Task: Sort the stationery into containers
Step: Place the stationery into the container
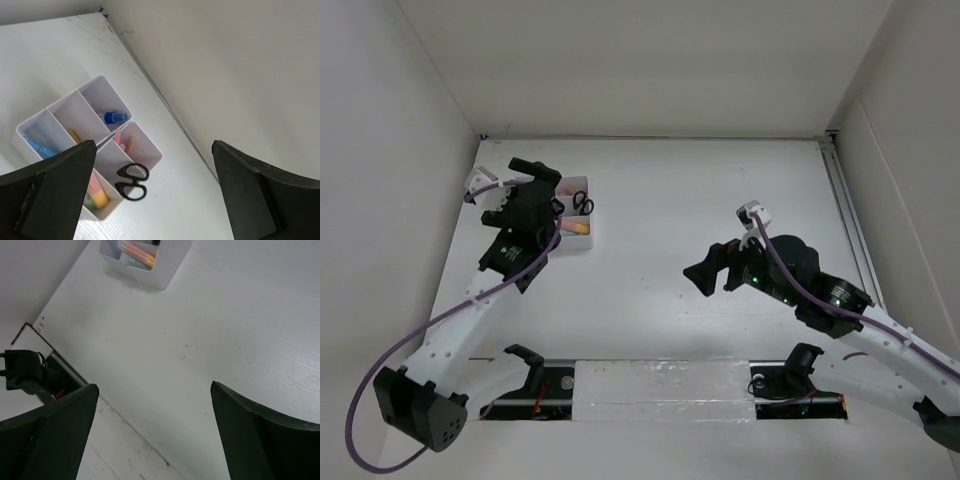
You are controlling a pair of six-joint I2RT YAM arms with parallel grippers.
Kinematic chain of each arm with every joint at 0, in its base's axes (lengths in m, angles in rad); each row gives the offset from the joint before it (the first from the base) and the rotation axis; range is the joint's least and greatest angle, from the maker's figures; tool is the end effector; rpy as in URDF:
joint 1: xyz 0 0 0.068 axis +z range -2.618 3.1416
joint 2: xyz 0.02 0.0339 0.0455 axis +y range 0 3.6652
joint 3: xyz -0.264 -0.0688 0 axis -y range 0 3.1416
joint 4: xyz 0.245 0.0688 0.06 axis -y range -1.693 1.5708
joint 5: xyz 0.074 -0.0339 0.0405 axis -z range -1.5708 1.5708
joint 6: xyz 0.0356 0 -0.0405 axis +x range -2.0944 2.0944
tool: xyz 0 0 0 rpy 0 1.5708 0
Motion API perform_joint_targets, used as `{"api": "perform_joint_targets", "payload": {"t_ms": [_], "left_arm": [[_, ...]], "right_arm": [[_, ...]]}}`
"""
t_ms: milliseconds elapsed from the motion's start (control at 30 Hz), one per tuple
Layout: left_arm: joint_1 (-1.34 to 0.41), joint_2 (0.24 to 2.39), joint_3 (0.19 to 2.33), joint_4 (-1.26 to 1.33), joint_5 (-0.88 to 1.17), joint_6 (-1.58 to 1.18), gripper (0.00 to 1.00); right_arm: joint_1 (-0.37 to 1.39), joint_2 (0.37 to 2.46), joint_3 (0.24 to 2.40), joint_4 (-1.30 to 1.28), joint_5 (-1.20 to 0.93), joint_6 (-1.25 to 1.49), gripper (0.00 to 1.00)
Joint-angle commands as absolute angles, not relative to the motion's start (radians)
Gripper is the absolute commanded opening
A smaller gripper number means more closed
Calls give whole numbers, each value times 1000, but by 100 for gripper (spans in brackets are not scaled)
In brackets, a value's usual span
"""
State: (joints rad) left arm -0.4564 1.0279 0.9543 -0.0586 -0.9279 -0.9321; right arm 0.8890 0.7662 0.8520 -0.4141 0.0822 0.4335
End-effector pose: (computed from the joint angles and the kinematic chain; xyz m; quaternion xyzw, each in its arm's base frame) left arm 0.2162 -0.0744 0.3688 -0.4450 0.5843 -0.1183 0.6682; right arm 0.1109 0.1320 0.3420 -0.1601 0.7969 0.3308 0.4795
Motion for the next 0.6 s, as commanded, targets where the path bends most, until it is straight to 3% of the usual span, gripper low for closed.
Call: {"api": "perform_joint_targets", "payload": {"t_ms": [0, 333, 433, 567], "left_arm": [[-457, 910, 1014, -299, -836, -990, 99], [-457, 666, 1192, -581, -641, -744, 99], [-457, 588, 1166, -600, -562, -599, 99], [-457, 352, 1031, -618, -642, -574, 99]], "right_arm": [[900, 758, 923, -409, 112, 420, 100], [910, 681, 1140, -650, 441, 486, 100], [910, 660, 1215, -767, 535, 511, 100], [910, 594, 1278, -883, 598, 521, 100]]}}
